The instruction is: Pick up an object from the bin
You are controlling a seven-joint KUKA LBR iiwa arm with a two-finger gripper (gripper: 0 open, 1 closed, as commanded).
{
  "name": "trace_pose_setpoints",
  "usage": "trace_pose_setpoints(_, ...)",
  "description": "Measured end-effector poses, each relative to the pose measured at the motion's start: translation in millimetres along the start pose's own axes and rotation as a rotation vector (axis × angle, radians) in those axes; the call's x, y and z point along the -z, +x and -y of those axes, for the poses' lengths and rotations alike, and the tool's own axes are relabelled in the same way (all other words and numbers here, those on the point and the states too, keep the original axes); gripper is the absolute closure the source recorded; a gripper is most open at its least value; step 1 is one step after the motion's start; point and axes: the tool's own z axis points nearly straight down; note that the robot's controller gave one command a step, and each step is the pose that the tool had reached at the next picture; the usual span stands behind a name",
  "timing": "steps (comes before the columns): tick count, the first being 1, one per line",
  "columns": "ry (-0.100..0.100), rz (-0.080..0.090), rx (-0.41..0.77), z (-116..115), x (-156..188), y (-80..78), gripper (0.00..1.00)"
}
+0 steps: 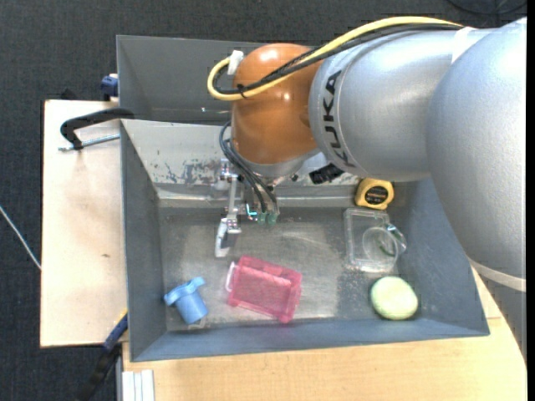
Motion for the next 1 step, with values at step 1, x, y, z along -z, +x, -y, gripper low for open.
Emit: trace_pose_setpoints(1, -0.001, 0.006, -0.002, 0.8, 3.9, -1.4, 0.00)
